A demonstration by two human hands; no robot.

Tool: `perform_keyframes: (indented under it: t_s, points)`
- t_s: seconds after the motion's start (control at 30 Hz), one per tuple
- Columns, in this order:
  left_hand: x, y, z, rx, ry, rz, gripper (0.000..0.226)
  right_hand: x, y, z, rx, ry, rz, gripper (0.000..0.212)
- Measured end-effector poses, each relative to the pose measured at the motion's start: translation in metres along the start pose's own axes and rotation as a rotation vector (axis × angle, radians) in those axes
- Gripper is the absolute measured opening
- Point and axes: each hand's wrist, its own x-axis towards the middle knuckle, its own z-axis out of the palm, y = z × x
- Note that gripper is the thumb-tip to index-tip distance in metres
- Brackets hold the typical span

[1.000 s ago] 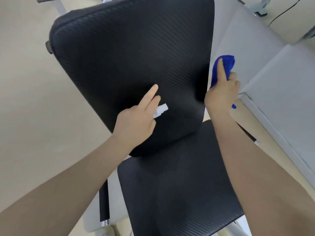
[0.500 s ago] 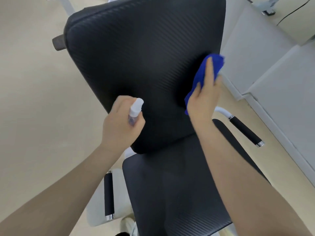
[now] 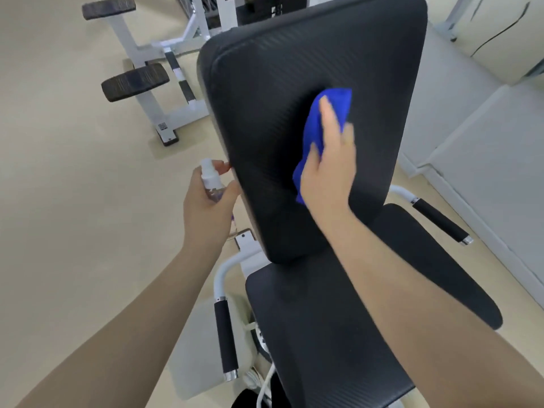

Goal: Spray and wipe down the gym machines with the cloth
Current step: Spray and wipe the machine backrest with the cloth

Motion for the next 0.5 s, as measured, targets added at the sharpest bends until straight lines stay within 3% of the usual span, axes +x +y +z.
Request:
perform_keyframes:
  t_s: [0.1, 0.23, 0.33, 0.4, 0.5]
  points:
    - [0.007, -0.003, -0.006, -0.073, -0.033, -0.059, 0.03, 0.012, -0.019, 0.01, -0.018, 0.092, 0.008, 0.068]
    - [0.01, -0.012, -0.017, -0.031, -0.18, -0.029, 0.041, -0.064, -0.02, 0.037, -0.203, -0.134, -0.221, 0.072]
    - [0.003, -0.018, -0.029, 0.037, -0.322, -0.012, 0.042, -0.094, -0.007, 0.036, -0.25, -0.282, -0.334, 0.055]
    - [-0.003, -0.023, -0.034, 0.078, -0.405, -0.029, 0.05, -0.073, -0.015, 0.026, -0.19, -0.175, -0.28, 0.051]
    - [-0.007, -0.028, -0.039, 0.053, -0.396, -0.062, 0.061, -0.021, -0.035, 0.018, -0.159, 0.004, -0.268, 0.055]
